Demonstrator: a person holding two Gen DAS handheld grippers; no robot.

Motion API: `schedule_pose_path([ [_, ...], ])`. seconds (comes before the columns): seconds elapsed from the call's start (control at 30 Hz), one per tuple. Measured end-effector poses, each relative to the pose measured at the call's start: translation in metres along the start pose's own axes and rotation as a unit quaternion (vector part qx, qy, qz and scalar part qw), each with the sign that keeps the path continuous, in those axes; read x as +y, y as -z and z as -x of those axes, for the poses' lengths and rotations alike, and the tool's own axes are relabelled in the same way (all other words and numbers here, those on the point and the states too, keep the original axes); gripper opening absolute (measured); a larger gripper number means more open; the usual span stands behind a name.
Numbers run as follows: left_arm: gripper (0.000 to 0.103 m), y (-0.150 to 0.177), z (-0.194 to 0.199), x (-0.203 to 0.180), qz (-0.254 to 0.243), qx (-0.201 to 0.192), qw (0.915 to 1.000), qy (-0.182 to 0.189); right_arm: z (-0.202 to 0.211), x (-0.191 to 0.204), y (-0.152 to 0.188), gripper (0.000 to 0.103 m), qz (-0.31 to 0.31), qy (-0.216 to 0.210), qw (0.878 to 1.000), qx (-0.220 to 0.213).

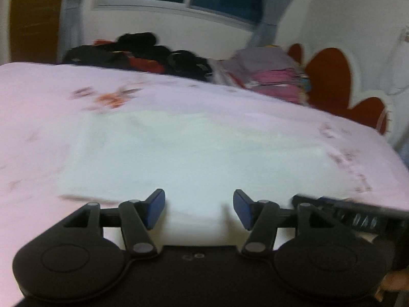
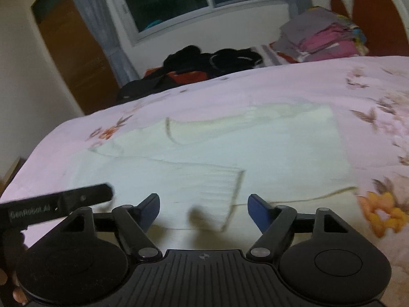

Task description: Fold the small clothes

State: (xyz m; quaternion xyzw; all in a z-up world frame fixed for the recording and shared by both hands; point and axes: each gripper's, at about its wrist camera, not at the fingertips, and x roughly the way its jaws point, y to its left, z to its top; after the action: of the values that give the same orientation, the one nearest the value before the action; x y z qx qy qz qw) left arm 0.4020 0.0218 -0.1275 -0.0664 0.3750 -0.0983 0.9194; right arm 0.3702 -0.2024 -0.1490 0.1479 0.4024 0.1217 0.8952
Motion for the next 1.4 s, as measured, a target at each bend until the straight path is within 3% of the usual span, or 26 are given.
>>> schedule_pose_path([
  [0.13,0.058,0.011,0.003,0.028,0.013,0.014,0.999,-0.041,-0.014,-0.005,0.001,0.075,-0.014,0.039,0.999,0.012],
  [0.2,0.057,0.015,0.002,0.039,0.022,0.019,0.998,-0.056,-0.021,-0.008,0.002,0.074,-0.018,0.039,0.999,0.025],
  [0.27,0.057,0.017,0.001,0.046,0.028,0.021,0.9972,-0.066,-0.026,-0.003,0.004,0.043,-0.006,0.032,0.999,0.038],
  [0.33,0.057,0.017,-0.001,0.049,0.025,0.02,0.9967,-0.075,-0.028,0.003,0.005,0.032,0.008,0.029,0.999,0.042],
  [0.37,0.057,0.017,-0.002,0.051,0.022,0.019,0.9964,-0.079,-0.029,0.006,0.006,0.013,0.015,0.024,0.999,0.046],
  [0.4,0.057,0.016,-0.004,0.051,0.019,0.018,0.9961,-0.084,-0.03,0.008,0.006,0.007,0.017,0.017,0.999,0.047],
  [0.53,0.058,0.015,-0.007,0.053,0.012,0.015,0.9953,-0.095,-0.019,0.017,-0.002,0.007,0.044,0.018,0.999,0.005],
  [0.73,0.059,0.013,-0.014,0.053,0.018,0.006,0.9943,-0.105,0.01,0.007,-0.041,0.007,0.088,0.049,0.993,-0.065],
  [0.9,0.053,0.008,-0.02,0.056,0.024,-0.006,0.9935,-0.111,0.01,-0.028,-0.05,0.007,0.092,0.081,0.991,-0.051],
  [0.97,0.042,0.006,-0.021,0.057,0.023,-0.012,0.9939,-0.107,0.005,-0.042,-0.045,0.007,0.08,0.09,0.992,-0.035],
  [1.03,0.024,0.007,-0.021,0.058,0.026,-0.016,0.9954,-0.091,0.0,-0.054,-0.038,0.007,0.076,0.103,0.991,-0.024],
  [1.13,0.009,0.007,-0.019,0.05,0.01,-0.019,0.9968,-0.077,-0.004,-0.071,-0.029,0.007,0.066,0.128,0.989,-0.018],
  [1.27,0.007,0.012,-0.02,0.047,-0.013,-0.014,0.9965,-0.082,-0.012,-0.083,-0.017,0.007,0.07,0.146,0.987,0.009],
  [1.37,0.007,0.01,-0.015,0.048,-0.019,-0.006,0.9966,-0.08,-0.008,-0.088,-0.018,0.007,0.061,0.155,0.986,-0.006],
  [1.4,0.012,0.008,-0.012,0.049,-0.016,-0.007,0.9967,-0.079,-0.005,-0.09,-0.019,0.007,0.054,0.158,0.986,-0.012],
])
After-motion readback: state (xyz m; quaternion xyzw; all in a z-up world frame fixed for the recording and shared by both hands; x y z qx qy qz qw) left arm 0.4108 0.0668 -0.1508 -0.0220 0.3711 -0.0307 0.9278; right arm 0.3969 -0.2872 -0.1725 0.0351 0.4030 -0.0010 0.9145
